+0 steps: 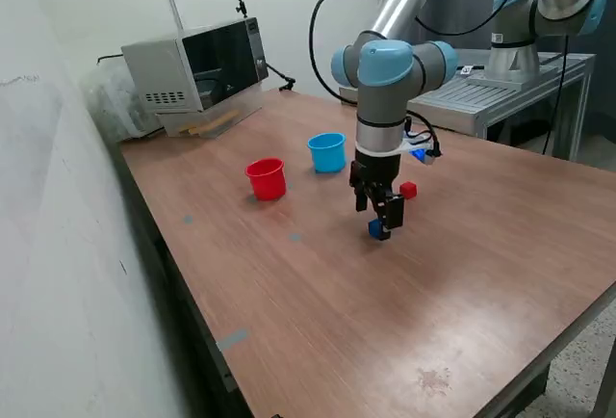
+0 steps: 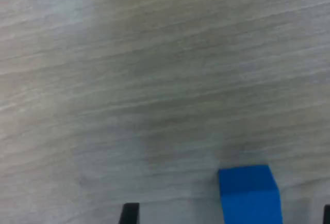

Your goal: Place red objects in the red bin, and blue objects in the blue bin.

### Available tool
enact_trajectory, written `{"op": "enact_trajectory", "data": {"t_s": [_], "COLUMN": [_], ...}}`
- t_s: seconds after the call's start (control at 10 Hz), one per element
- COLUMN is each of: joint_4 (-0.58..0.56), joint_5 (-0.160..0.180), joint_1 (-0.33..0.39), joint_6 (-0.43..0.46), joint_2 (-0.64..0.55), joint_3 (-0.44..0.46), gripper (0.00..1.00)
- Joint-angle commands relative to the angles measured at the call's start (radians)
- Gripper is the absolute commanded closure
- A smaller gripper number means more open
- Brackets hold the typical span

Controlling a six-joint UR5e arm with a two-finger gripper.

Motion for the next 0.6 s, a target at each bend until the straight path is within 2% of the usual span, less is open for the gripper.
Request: {"op": "enact_trajectory", "data": {"t_s": [0.0, 0.5], "joint_4": [0.004, 0.004], "joint_5": [0.0, 0.0], "joint_1": [0.003, 0.01], "joint_6": [0.0, -0.012], "joint_2": [0.001, -0.001], "joint_3": [0.007, 0.015], "gripper": [0.0, 0.0]}}
